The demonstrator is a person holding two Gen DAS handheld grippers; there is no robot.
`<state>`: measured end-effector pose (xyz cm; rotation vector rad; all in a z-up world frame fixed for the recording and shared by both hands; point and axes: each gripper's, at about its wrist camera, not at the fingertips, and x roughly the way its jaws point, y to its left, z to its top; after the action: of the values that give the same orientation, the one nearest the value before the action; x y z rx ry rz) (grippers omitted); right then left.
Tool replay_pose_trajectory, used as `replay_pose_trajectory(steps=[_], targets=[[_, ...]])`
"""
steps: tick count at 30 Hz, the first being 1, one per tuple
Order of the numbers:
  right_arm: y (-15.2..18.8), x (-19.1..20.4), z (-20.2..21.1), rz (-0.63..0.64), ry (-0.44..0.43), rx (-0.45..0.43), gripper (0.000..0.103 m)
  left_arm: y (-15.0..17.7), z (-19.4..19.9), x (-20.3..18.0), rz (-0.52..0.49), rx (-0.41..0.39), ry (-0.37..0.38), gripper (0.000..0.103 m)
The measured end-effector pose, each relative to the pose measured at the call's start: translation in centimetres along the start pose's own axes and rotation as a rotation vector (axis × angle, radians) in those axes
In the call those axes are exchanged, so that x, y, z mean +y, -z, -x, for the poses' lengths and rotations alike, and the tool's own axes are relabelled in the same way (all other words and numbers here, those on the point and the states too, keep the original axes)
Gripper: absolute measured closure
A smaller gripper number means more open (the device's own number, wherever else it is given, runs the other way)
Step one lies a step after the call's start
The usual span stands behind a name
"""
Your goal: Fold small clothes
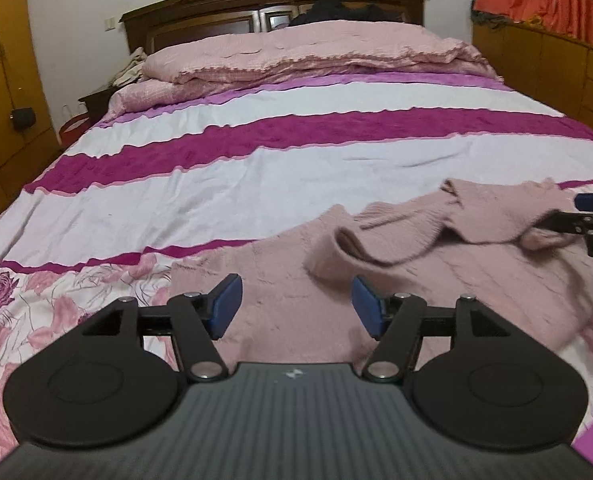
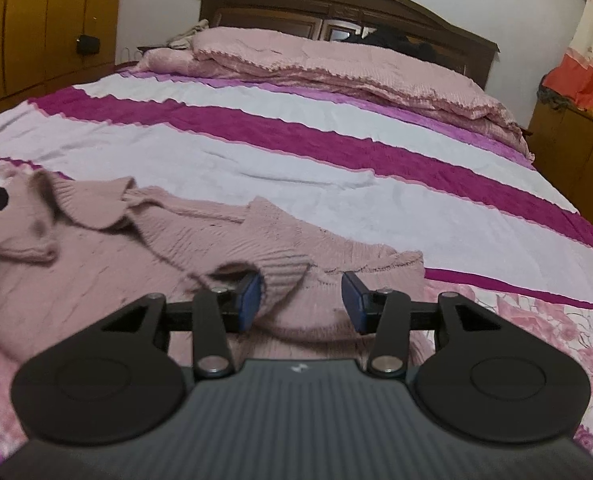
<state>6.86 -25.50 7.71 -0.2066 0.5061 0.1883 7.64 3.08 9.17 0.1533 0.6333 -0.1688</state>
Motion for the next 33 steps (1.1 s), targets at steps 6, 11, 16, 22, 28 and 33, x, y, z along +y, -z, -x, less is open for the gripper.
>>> replay_pose_trajectory(steps=[6, 11, 16, 22, 28, 33], targets=[[1.1, 0.9, 1.4, 0.076, -0.028, 0.002, 0.056, 1.6, 1.3, -2.1, -0.088, 0.001, 0.078, 0.034], [1.7, 1.7, 0.6, 0.152, -0.014, 0.018, 0.056, 3.0, -0.9, -5.0, -0.232, 0.051, 0.051, 0.034], [1.7, 2.1, -0.9, 0.213, -0.024, 0.018, 0.056, 3.6, -2.6, -5.9, -0.311, 0.018, 0.021, 0.035], [1.6, 2.8, -3.0, 0.307, -0.015, -0.006, 0.058, 2.1, -3.5, -4.0, -0.232, -0.003, 0.039, 0.088], [0.4, 1.6, -3.2, 0.235, 0.045, -0.068, 0.093, 0.4, -3.4, -0.7, -0.138, -0.069, -0.067, 0.09], [-0.7, -0.3, -4.9, 0.174, 0.106, -0.043, 0.093, -0.8, -5.8, 2.9, -0.034, -0.041, -0.17, 0.09]])
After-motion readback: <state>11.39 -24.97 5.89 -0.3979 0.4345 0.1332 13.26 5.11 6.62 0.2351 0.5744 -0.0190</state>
